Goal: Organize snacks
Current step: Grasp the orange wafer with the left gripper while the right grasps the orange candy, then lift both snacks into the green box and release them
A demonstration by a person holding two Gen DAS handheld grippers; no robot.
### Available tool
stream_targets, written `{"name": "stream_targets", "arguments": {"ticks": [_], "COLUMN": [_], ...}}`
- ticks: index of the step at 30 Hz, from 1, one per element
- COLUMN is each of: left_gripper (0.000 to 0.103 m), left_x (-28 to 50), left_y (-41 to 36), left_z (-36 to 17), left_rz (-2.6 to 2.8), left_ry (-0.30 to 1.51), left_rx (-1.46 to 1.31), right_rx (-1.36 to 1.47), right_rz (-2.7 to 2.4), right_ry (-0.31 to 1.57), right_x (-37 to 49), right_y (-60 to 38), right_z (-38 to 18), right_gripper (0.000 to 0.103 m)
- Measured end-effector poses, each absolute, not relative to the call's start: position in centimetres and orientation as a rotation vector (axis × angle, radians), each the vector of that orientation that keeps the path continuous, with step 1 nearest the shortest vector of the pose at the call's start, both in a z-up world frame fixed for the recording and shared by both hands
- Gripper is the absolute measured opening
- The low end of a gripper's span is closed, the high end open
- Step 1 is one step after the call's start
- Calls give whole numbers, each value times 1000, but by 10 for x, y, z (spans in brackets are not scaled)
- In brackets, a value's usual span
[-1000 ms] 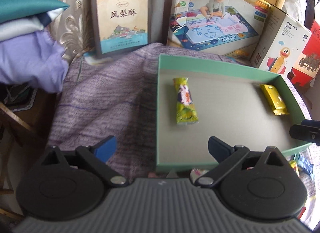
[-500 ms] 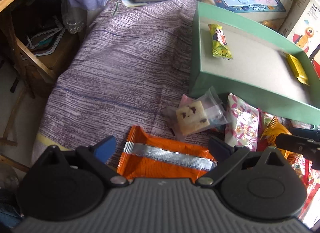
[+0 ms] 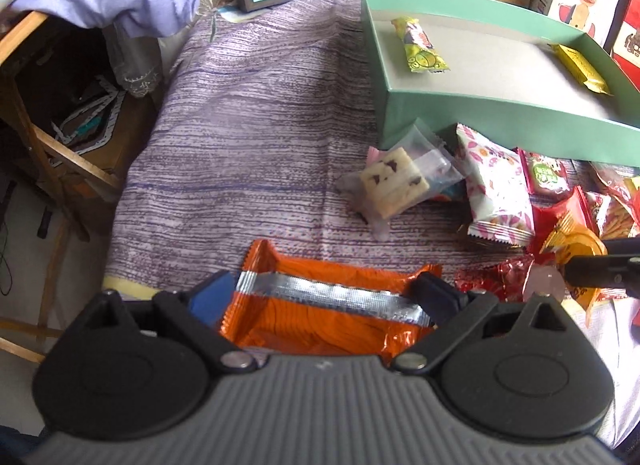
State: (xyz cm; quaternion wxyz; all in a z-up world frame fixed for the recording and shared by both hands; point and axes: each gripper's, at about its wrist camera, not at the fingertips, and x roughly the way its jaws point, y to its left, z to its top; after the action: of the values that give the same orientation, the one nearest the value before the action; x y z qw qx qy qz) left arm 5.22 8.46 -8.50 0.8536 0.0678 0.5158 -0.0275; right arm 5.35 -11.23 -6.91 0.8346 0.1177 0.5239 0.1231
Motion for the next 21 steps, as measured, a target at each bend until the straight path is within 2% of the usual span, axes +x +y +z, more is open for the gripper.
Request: {"name": "stream_targets", "arguments": {"ticks": [4, 12, 15, 18, 21], "left_gripper": [99, 99, 89, 58, 55], "left_x": [44, 58, 71, 76, 77], "left_y": [100, 120, 105, 81, 69], "left_z": [-72, -86, -98, -95, -90], "left_rz": [62, 157, 162, 78, -34], "left_ry": [1063, 1200, 1216, 1166, 1175], "left_rx": [79, -315, -275, -116, -75], "right_rx": [250, 266, 260, 270, 280], "right_rz": [283, 283, 273, 255, 250], "right_ry": [1105, 1065, 1048, 1035, 1032], "right_x": [44, 39, 37, 36, 38], "right_y": [-107, -115, -123, -133, -137], "right_z": [-67, -62, -59, -54, -54], "right_gripper": [40, 40, 40, 40, 40]}}
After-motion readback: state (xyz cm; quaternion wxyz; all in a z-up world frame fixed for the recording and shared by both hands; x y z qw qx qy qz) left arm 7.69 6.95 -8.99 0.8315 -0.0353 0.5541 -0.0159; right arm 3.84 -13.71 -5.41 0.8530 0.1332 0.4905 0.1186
